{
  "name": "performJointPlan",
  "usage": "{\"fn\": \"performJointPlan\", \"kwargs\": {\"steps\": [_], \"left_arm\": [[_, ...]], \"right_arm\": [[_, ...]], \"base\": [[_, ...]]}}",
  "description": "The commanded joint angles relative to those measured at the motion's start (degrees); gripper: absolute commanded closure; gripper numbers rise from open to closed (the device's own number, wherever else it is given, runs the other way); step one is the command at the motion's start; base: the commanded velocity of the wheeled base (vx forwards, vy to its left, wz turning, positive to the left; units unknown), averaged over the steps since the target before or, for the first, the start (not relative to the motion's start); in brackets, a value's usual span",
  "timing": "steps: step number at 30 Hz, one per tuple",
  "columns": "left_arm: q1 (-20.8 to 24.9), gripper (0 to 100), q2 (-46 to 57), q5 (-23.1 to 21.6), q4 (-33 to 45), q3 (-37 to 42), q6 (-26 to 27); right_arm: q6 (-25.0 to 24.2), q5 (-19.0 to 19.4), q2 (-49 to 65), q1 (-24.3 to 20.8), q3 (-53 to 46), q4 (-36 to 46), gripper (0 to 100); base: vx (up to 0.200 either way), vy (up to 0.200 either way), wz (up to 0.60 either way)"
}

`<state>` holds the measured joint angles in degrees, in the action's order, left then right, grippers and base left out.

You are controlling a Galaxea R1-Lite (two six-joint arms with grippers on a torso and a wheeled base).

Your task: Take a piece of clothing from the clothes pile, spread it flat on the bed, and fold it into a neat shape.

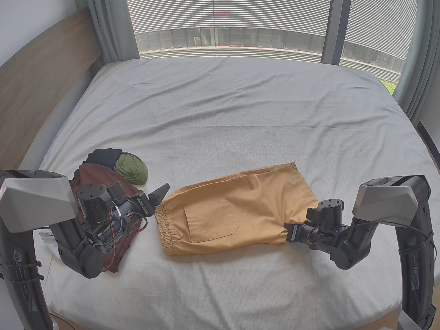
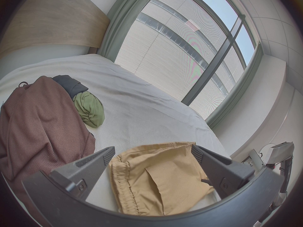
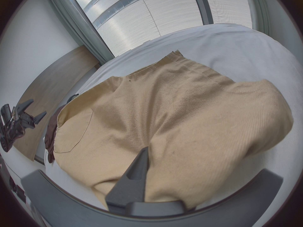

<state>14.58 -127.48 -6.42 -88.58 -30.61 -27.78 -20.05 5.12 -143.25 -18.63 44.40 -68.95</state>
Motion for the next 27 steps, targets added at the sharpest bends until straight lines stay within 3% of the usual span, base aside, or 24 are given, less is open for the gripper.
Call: {"fn": "performJointPlan", "kwargs": {"steps": [1, 17, 18, 27], "left_arm": [[0.1, 0, -0.1, 0.0, 0.0, 0.2, 0.0], [0.2, 0, -0.4, -0.1, 0.0, 0.5, -0.1], [0.3, 0, -0.8, -0.1, 0.0, 0.5, -0.1], [1.1, 0, -0.9, -1.0, 0.0, 2.0, 0.0]], "right_arm": [[0.5, -0.5, 2.5, 1.0, -7.9, -3.2, 100], [0.7, -1.5, 0.3, 1.6, -14.8, -10.0, 100], [0.7, -1.5, 0.2, 1.5, -14.9, -10.2, 0], [0.2, -1.3, 1.9, 0.9, -18.8, -10.2, 0]], "base": [[0.000, 0.000, 0.00], [0.000, 0.000, 0.00], [0.000, 0.000, 0.00], [0.000, 0.000, 0.00]]}}
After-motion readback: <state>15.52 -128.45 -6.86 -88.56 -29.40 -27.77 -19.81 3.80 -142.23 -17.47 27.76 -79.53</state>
